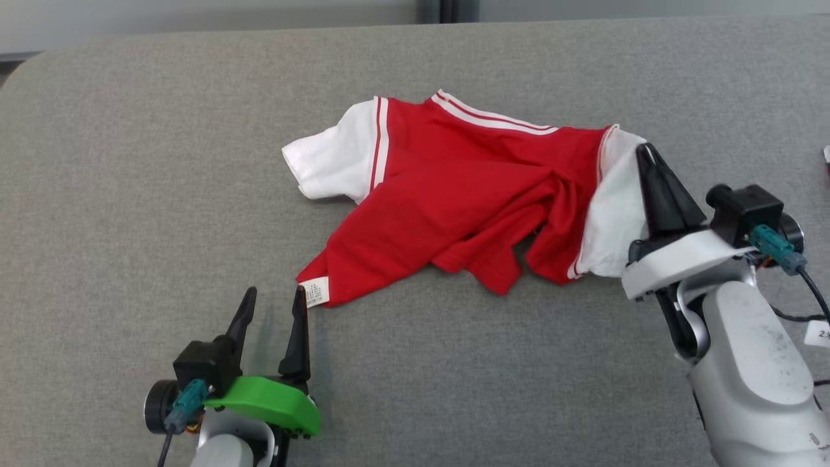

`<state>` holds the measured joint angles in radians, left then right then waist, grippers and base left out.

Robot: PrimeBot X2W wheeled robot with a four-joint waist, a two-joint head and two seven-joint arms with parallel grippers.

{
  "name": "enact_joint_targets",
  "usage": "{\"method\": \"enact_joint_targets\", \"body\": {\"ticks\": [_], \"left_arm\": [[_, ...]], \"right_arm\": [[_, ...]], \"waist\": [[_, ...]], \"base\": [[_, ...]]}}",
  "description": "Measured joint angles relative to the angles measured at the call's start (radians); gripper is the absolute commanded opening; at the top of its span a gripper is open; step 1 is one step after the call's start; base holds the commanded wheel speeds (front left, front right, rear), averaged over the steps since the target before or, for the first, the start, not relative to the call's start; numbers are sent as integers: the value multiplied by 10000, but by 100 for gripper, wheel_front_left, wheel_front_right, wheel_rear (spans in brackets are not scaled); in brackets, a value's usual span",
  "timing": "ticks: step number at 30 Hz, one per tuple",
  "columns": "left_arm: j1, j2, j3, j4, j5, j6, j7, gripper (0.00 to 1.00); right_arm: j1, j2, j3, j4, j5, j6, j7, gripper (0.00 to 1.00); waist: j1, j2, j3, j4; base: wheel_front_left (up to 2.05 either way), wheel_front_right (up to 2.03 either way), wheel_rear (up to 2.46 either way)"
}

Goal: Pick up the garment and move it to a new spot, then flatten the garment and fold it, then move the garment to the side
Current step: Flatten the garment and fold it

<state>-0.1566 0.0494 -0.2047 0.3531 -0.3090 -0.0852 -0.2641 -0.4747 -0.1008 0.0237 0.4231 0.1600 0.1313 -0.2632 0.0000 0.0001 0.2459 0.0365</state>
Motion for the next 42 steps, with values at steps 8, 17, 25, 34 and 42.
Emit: {"method": "enact_joint_targets", "body": {"ticks": [8,17,25,34,42], "left_arm": [[386,-2,-151,222,-77,2,2,100],[517,-4,-573,500,-272,-15,2,100],[550,-2,-938,635,-579,67,0,100],[635,2,-612,550,-456,151,0,100],[269,-4,-589,280,-123,46,2,100]], "right_arm": [[-1644,-286,2926,-2408,1220,0,0,0],[-6380,150,5616,-947,1737,2,0,0],[-9205,481,4675,1360,562,2,0,0],[-7352,-945,2245,3891,-1271,2,-8,0],[-2990,-2243,-182,4021,-1360,2,0,0]], "waist": [[0,0,-669,-32],[0,0,-973,725],[0,0,-986,1679],[0,0,-934,1588],[0,0,-698,725]], "base": [[0,0,0],[0,0,0],[0,0,0],[0,0,0],[0,0,0]]}}
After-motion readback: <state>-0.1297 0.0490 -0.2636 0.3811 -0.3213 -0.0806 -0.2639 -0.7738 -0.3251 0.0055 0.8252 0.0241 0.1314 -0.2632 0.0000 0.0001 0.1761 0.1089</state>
